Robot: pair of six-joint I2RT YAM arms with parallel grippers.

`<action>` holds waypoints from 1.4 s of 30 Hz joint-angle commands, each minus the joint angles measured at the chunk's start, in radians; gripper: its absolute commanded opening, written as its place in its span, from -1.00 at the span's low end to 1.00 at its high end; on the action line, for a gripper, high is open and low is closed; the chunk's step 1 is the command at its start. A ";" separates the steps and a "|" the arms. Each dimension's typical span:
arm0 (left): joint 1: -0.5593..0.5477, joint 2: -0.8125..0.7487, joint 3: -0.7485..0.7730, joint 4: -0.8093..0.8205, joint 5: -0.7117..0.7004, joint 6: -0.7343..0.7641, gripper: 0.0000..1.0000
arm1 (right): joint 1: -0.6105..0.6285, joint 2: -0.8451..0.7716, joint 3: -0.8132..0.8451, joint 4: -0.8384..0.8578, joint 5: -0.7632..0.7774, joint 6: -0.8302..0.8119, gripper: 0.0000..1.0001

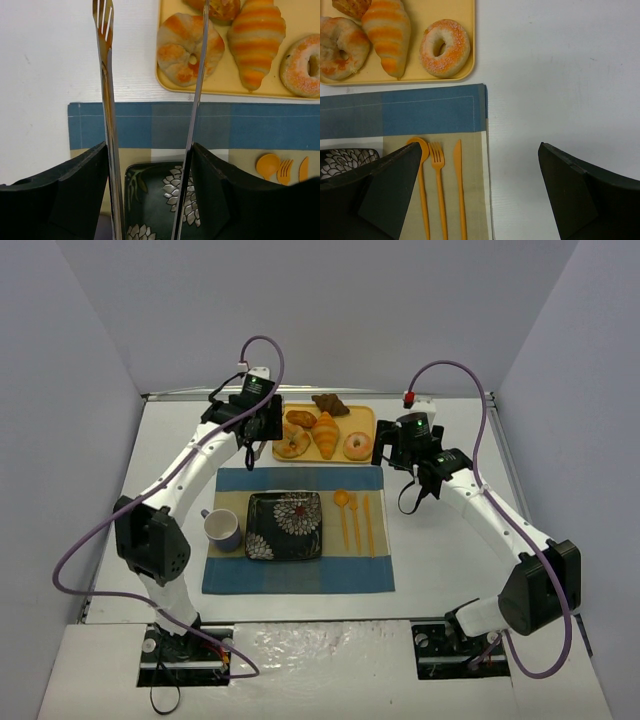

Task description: Place the bread

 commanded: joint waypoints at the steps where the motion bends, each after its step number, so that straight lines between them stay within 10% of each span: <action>1: -0.013 0.039 0.075 0.036 0.037 0.013 0.18 | 0.005 -0.054 -0.002 0.040 0.037 0.001 1.00; 42: -0.016 0.168 -0.004 0.108 0.062 -0.024 0.00 | 0.000 -0.053 -0.037 0.039 0.075 -0.001 1.00</action>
